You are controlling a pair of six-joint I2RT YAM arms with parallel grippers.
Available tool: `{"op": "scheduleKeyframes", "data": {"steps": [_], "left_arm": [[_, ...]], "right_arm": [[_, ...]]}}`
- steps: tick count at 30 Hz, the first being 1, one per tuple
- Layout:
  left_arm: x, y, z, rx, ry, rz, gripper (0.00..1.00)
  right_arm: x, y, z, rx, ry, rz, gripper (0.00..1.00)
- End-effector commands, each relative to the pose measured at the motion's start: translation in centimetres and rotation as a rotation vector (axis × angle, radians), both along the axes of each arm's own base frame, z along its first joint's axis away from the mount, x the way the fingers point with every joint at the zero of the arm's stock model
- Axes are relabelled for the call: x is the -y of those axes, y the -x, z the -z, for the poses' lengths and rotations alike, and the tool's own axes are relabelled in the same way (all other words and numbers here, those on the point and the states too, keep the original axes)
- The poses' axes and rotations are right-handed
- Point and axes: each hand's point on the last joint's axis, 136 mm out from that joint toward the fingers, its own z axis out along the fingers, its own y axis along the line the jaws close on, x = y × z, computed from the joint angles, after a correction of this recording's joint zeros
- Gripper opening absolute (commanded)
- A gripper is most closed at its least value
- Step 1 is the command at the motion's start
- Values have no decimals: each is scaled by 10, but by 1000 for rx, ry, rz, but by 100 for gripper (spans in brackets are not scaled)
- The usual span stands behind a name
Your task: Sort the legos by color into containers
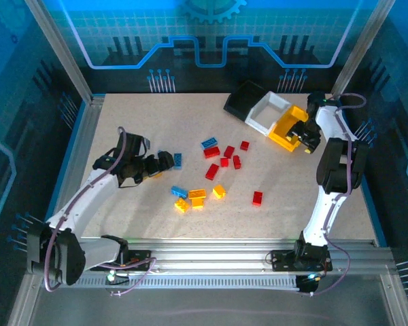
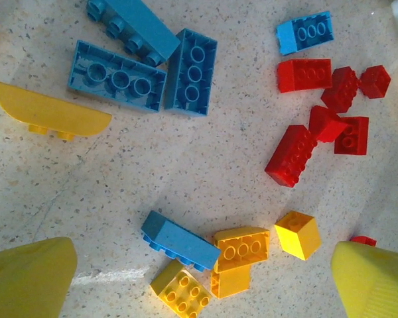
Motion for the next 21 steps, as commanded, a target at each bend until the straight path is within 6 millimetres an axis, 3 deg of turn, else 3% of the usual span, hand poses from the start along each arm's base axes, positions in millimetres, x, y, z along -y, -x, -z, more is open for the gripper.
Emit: {"op": "scheduleKeyframes", "data": {"steps": [1,5,11,16,21], "left_arm": [[6,0,2,-36,36,-4,99],[8,-2,7,-66,40,-9,99],[9,-7,9,-88,46,-28,99],[11,-12,5,-89,58,-39,99],[11,-13,5,-95,57,-34,99]], "right_arm": [[19,-12,0,15,18,27,70],[28,-27,12,14,5,30,67],[31,-50,29,7,8,-10,53],[22,-67,34,16,47,-92,37],[1,-72,33,21,57,-177,22]]}}
